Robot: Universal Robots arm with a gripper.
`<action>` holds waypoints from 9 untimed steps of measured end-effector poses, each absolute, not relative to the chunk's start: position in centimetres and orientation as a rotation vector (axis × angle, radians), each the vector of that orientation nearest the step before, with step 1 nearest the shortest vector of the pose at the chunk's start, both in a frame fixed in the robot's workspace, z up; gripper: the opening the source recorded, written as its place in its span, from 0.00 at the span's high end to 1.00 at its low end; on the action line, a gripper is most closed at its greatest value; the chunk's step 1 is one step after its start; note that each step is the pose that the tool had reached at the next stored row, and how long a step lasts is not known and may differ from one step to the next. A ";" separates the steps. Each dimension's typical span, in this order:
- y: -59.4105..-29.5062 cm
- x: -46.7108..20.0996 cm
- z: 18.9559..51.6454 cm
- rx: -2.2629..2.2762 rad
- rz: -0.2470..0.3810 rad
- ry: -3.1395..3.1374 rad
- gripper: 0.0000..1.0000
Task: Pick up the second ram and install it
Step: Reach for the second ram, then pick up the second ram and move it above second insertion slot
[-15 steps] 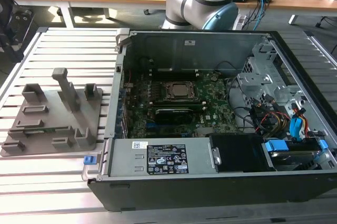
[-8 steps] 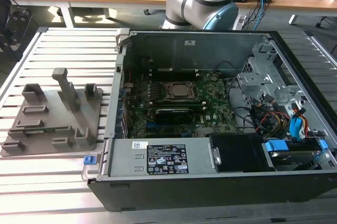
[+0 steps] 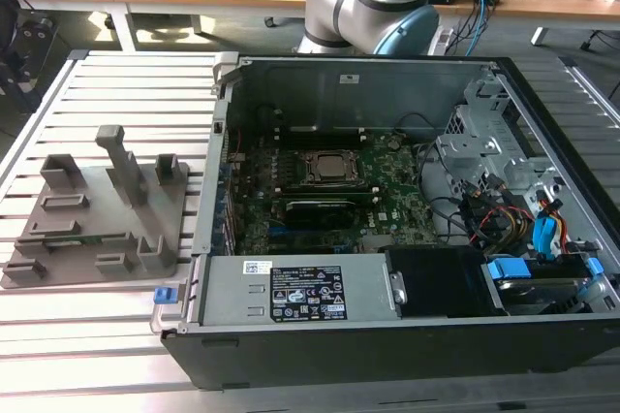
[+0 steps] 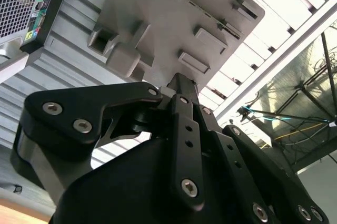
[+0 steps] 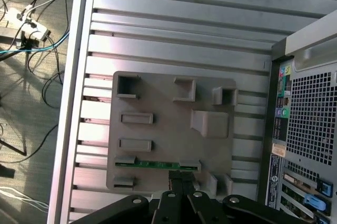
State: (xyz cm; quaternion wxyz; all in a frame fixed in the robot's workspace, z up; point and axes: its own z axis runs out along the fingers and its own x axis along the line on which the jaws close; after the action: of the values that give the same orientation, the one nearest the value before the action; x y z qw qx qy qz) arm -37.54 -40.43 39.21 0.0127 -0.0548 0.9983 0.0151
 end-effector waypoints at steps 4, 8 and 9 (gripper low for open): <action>-40.4 -37.6 39.2 -0.172 0.047 3.111 0.89; -40.4 -37.6 39.2 -0.352 0.049 3.098 0.89; -40.4 -37.6 39.2 -0.385 0.050 3.094 0.89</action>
State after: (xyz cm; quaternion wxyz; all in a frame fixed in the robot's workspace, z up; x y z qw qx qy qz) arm -37.57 -40.43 39.21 0.0116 -0.1233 0.9922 0.0159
